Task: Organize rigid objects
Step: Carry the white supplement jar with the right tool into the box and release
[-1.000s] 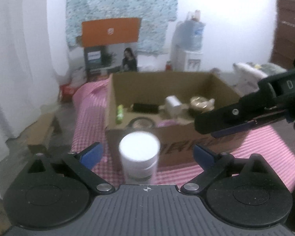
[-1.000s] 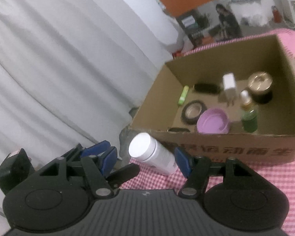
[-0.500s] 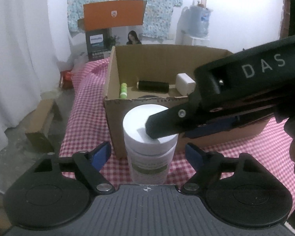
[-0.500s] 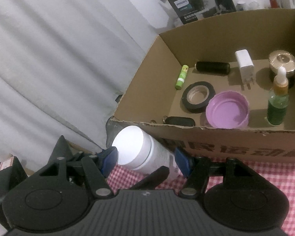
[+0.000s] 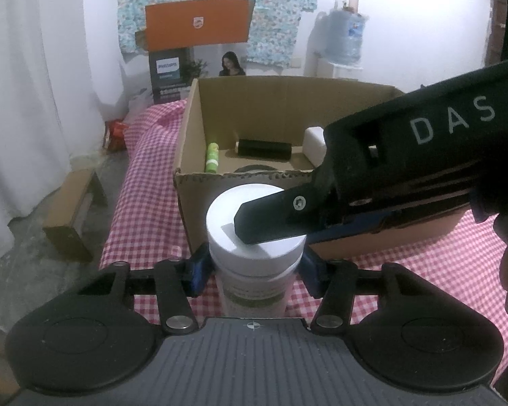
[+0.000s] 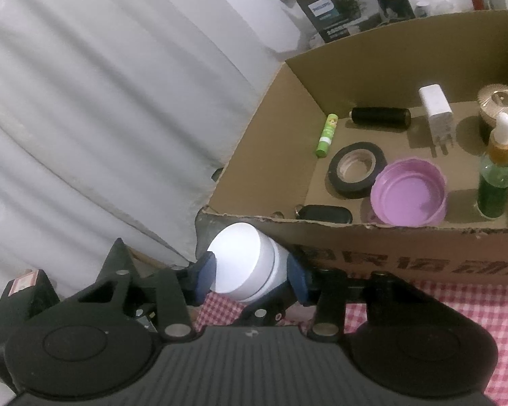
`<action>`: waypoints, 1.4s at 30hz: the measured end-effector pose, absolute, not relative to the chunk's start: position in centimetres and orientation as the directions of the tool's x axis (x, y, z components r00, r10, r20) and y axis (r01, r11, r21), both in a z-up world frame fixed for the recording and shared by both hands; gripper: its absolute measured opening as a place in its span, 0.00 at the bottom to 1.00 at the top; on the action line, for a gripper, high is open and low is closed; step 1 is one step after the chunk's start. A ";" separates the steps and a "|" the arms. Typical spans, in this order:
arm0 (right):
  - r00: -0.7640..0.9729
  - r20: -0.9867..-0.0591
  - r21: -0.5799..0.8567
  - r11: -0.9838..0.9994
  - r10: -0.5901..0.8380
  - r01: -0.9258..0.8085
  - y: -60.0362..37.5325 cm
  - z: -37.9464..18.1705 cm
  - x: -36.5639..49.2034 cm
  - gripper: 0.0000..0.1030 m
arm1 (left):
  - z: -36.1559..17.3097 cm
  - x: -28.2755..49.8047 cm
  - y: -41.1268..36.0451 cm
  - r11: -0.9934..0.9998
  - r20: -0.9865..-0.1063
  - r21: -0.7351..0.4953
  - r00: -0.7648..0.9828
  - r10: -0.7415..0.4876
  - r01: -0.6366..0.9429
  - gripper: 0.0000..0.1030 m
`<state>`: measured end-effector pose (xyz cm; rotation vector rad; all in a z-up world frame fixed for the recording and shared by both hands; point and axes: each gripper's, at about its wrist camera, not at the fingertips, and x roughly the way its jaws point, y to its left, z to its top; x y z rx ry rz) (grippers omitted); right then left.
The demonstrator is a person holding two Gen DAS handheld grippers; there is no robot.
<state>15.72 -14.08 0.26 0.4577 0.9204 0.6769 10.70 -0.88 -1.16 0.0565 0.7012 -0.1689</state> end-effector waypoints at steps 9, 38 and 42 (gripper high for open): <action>0.432 -0.559 0.623 0.702 0.708 -0.343 -14.3 0.9 14.6 0.48 | -0.3 9.6 -1.3 0.985 -0.637 0.014 0.761 -0.123 0.171 0.52; 0.707 -0.406 0.515 0.784 0.579 -0.346 -27.3 14.9 12.6 0.48 | 11.6 13.4 -12.8 0.873 -0.469 0.061 0.786 -0.402 0.484 0.52; 0.709 -0.441 0.546 0.791 0.550 -0.275 -30.1 13.0 14.4 0.48 | 9.6 15.6 -15.0 0.851 -0.530 0.032 0.731 -0.430 0.524 0.52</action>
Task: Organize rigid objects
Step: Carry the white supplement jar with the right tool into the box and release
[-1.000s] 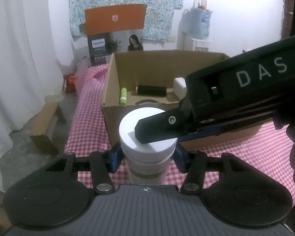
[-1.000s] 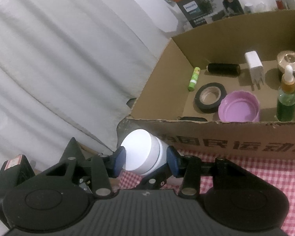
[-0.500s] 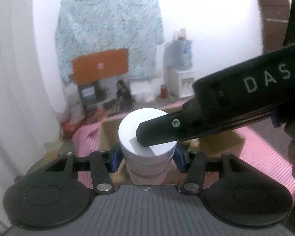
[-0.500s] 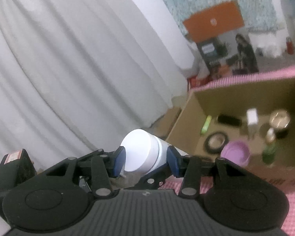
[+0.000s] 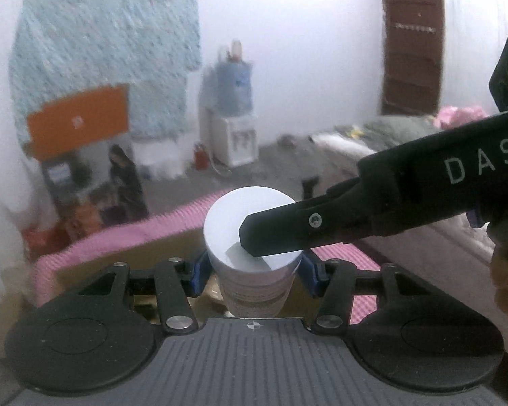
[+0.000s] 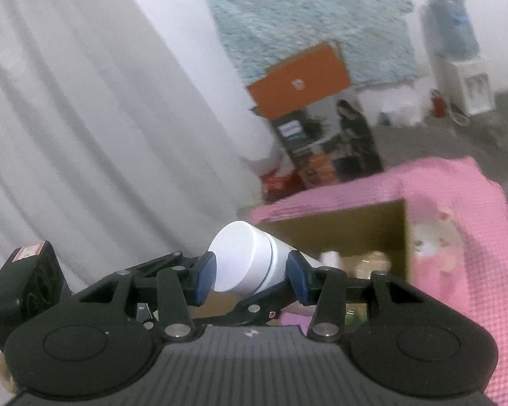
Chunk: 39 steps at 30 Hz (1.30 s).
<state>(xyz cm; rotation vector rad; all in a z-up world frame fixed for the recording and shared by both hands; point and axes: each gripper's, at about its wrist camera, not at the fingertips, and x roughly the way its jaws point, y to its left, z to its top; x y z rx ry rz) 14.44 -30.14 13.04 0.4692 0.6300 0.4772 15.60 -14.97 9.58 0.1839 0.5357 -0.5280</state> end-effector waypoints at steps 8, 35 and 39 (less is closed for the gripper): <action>0.660 -0.496 0.632 0.756 0.564 -0.170 -34.0 7.5 17.6 0.48 | 5.6 19.1 -16.9 0.835 -0.642 -0.002 0.639 -0.423 0.550 0.52; 0.614 -0.559 0.629 0.768 0.557 -0.123 -35.2 2.9 19.1 0.48 | 2.6 20.0 -18.6 0.835 -0.723 -0.031 0.564 -0.398 0.550 0.59; 0.634 -0.543 0.627 0.768 0.551 -0.131 -35.3 3.5 18.7 0.48 | 3.1 19.7 -18.3 0.833 -0.706 -0.029 0.578 -0.408 0.552 0.61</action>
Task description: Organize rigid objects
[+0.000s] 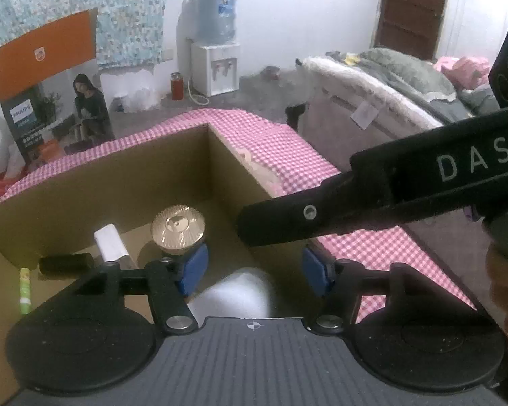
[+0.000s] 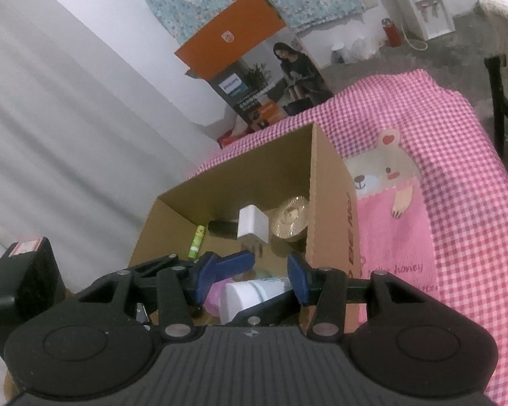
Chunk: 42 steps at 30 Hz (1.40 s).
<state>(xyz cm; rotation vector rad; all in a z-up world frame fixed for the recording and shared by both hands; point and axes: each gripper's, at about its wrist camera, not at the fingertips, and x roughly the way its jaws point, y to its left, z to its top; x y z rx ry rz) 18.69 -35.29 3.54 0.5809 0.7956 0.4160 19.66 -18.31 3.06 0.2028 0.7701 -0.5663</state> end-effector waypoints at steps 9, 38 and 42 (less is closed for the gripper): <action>0.665 -0.522 0.610 0.779 0.534 -0.146 -35.5 5.3 17.6 0.48 | 5.1 18.4 -16.8 0.836 -0.659 -0.048 0.612 -0.438 0.546 0.64; 0.804 -0.538 0.321 0.944 0.252 -0.081 -27.5 7.3 7.0 1.00 | 7.2 10.1 -4.4 0.988 -0.561 0.010 0.819 -0.122 0.154 1.00; 0.809 -0.563 0.220 0.974 0.168 -0.049 -25.2 6.5 6.7 1.00 | 6.4 10.1 -3.5 0.995 -0.576 -0.008 0.813 -0.085 0.099 1.00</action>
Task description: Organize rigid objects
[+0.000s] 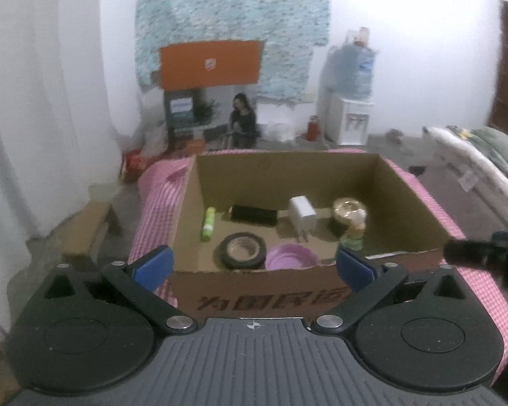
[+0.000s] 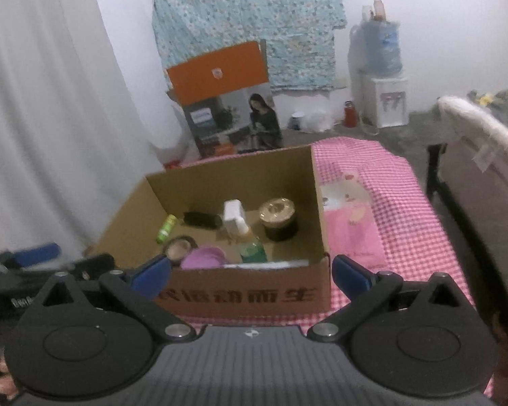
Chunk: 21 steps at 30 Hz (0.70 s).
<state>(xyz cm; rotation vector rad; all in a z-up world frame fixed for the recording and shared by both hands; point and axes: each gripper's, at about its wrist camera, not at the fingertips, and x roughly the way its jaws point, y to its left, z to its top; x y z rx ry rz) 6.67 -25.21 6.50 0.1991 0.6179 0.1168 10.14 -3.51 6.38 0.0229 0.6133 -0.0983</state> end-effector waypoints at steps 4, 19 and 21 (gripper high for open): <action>0.807 -0.577 0.141 0.989 0.124 -0.051 -23.5 5.8 6.9 1.00 | 5.6 11.0 -2.8 0.993 -0.608 -0.073 0.785 -0.118 0.093 1.00; 0.789 -0.610 0.055 0.997 0.073 -0.050 -21.1 4.6 9.3 1.00 | 4.6 12.5 -3.5 0.997 -0.683 0.003 0.729 -0.052 0.075 1.00; 0.784 -0.616 0.060 0.997 0.074 -0.047 -21.2 4.5 9.5 1.00 | 4.5 12.6 -3.3 0.997 -0.691 -0.002 0.721 -0.053 0.072 1.00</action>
